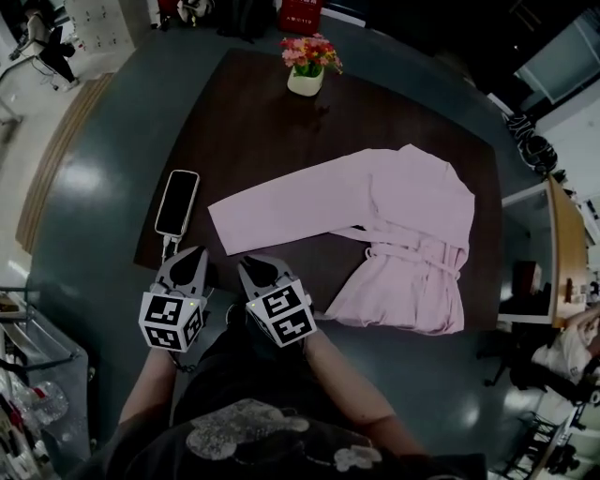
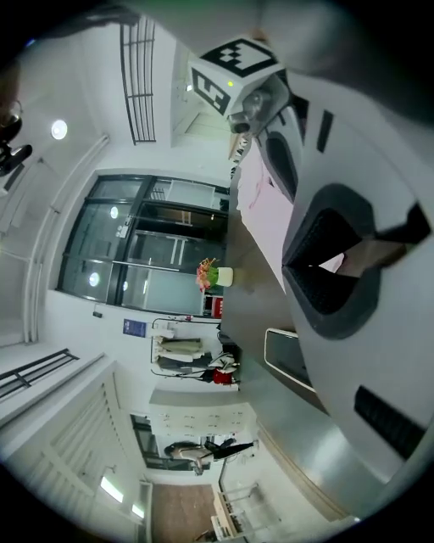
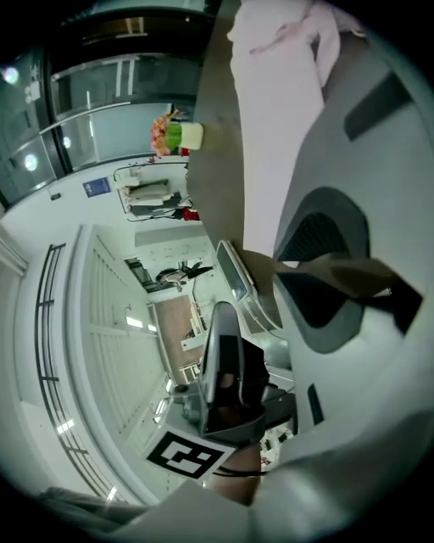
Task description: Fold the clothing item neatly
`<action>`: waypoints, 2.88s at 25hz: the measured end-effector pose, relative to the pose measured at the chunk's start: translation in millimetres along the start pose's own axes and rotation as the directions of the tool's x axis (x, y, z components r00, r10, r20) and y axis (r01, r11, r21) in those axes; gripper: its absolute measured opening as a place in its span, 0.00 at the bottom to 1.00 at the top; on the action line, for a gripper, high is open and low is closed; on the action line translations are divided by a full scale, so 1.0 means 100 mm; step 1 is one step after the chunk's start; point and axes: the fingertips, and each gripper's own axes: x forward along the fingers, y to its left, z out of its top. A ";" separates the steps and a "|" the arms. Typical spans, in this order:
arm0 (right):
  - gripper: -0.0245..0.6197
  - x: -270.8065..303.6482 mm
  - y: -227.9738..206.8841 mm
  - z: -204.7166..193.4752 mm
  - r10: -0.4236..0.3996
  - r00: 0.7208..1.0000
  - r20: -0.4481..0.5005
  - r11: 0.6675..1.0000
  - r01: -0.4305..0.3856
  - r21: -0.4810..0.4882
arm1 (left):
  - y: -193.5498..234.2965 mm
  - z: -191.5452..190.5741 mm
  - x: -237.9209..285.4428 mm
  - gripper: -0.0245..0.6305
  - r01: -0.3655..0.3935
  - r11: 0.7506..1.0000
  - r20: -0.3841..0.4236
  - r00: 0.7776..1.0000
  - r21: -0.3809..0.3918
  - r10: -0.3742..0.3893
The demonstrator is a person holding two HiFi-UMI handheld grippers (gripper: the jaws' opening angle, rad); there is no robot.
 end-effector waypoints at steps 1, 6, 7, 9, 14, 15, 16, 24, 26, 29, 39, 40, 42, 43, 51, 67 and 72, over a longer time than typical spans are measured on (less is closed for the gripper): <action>0.06 0.12 0.06 -0.02 -0.003 1.000 -0.025 1.000 0.003 -0.006 | 0.08 -0.02 0.02 0.05 0.015 1.000 -0.003 1.000 -0.002 -0.015; 0.11 0.58 0.09 -0.28 -0.074 0.983 -0.169 0.997 0.069 -0.032 | 0.31 -0.07 0.12 0.05 0.093 0.996 -0.014 0.996 -0.003 -0.093; 0.11 0.63 0.06 -0.32 -0.100 0.977 -0.190 0.995 0.094 -0.037 | 0.34 -0.07 0.12 0.05 0.107 0.994 -0.015 0.994 -0.003 -0.107; 0.14 0.72 0.01 -0.38 -0.141 0.965 -0.223 0.990 0.135 -0.040 | 0.40 -0.08 0.12 0.05 0.130 0.992 -0.019 0.991 -0.001 -0.130; 0.18 0.86 -0.07 -0.44 -0.198 0.941 -0.275 0.980 0.190 -0.054 | 0.45 -0.15 0.14 0.05 0.177 0.984 -0.038 0.984 0.002 -0.177; 0.18 0.88 -0.09 -0.44 -0.215 0.937 -0.275 0.977 0.207 -0.059 | 0.45 -0.17 0.15 0.05 0.184 0.983 -0.041 0.982 -0.001 -0.184; 0.18 0.89 -0.10 -0.44 -0.227 0.935 -0.273 0.974 0.219 -0.058 | 0.44 -0.19 0.15 0.05 0.190 0.982 -0.044 0.981 -0.006 -0.190; 0.08 0.85 -0.17 -0.39 -0.184 0.944 -0.275 0.978 0.204 0.048 | 0.32 -0.22 0.18 0.05 0.231 0.973 -0.050 0.972 -0.004 -0.231; 0.08 0.78 -0.19 -0.35 -0.182 0.953 -0.243 0.977 0.204 0.068 | 0.29 -0.20 0.20 0.05 0.232 0.973 -0.050 0.972 0.003 -0.231; 0.08 0.63 -0.30 -0.26 -0.204 0.961 -0.187 0.971 0.222 0.084 | 0.25 -0.16 0.24 0.05 0.226 0.974 -0.050 0.973 0.023 -0.225; 0.08 -0.38 -0.98 0.26 -0.260 0.965 0.037 0.954 0.251 0.166 | -0.39 0.08 0.38 0.05 0.168 0.984 -0.035 0.985 0.052 -0.167; 0.08 -0.51 -1.09 0.30 -0.269 0.962 0.057 0.951 0.255 0.176 | -0.49 0.13 0.41 0.05 0.164 0.985 -0.030 0.986 0.059 -0.163; 0.08 -0.78 -1.35 0.31 -0.292 0.953 0.087 0.942 0.271 0.196 | -0.71 0.23 0.50 0.05 0.160 0.984 -0.019 0.987 0.072 -0.159; 0.08 -0.92 -1.48 0.29 -0.305 0.948 0.095 0.938 0.281 0.204 | -0.82 0.28 0.55 0.05 0.159 0.984 -0.013 0.987 0.076 -0.158; 0.08 -1.89 -2.52 -0.09 -0.410 0.905 0.113 0.877 0.357 0.323 | -1.61 0.52 0.88 0.05 0.136 0.986 0.011 0.990 0.101 -0.138; 0.08 -2.06 -3.04 -0.06 -0.379 0.916 0.134 0.893 0.323 0.315 | -1.95 0.55 1.32 0.05 0.157 0.984 -0.001 0.988 0.088 -0.157; 0.08 -2.34 -3.25 0.39 -0.459 0.867 0.193 0.871 0.396 0.291 | -1.75 0.62 1.52 0.05 0.176 0.978 0.001 0.984 0.112 -0.178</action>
